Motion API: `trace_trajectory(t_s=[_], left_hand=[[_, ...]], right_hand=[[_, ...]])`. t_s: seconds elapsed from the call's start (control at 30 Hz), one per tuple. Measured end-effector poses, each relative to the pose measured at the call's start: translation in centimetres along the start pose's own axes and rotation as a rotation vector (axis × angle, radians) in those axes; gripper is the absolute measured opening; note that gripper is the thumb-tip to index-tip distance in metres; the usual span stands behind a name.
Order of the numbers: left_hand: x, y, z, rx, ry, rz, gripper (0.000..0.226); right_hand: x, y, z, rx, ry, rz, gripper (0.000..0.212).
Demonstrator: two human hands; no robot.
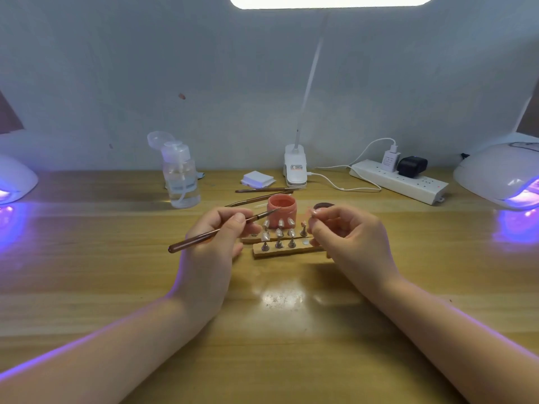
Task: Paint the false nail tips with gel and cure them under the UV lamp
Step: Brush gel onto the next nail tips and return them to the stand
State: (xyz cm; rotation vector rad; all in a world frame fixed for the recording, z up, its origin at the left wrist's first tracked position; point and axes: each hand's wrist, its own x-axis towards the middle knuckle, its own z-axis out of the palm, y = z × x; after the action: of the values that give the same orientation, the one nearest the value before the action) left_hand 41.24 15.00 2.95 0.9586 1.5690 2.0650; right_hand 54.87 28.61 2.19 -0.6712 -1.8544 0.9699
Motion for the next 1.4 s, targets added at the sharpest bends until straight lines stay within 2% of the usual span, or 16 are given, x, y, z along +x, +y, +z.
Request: trace_trajectory(t_s=[0.1,0.3,0.6,0.77,0.87,0.97,1.17,1.4], left_hand=[[0.00,0.04,0.25,-0.041,-0.004,-0.069,0.028],[-0.09,-0.12,0.38,-0.054,-0.029,-0.093,0.028],[-0.22,0.05,0.30,-0.059,-0.049,-0.103,0.027],[-0.28,0.16,0.35,-0.065,-0.060,-0.097,0.029],[-0.25,0.07,0.30,-0.074,-0.077,-0.088,0.028],[-0.26,-0.05,0.32,-0.089,-0.109,-0.073,0.016],[-0.27,-0.27,0.48,-0.112,-0.178,-0.095,0.018],[-0.33,-0.13,0.47,-0.106,-0.160,-0.108,0.014]], right_hand=[[0.00,0.29,0.25,-0.140,-0.049,-0.006,0.004],[-0.07,0.61,0.72,-0.413,-0.087,-0.023,0.006],[0.33,0.94,0.75,-0.799,-0.149,-0.019,0.028],[-0.18,0.67,0.76,-0.918,-0.128,-0.115,0.034],[-0.53,0.54,0.76,-0.939,-0.132,-0.162,0.036],[-0.61,0.42,0.90,-0.910,-0.148,-0.166,0.037],[-0.26,0.63,0.98,-0.883,-0.178,-0.124,0.039],[-0.29,0.36,0.91,-0.897,-0.217,-0.169,0.033]])
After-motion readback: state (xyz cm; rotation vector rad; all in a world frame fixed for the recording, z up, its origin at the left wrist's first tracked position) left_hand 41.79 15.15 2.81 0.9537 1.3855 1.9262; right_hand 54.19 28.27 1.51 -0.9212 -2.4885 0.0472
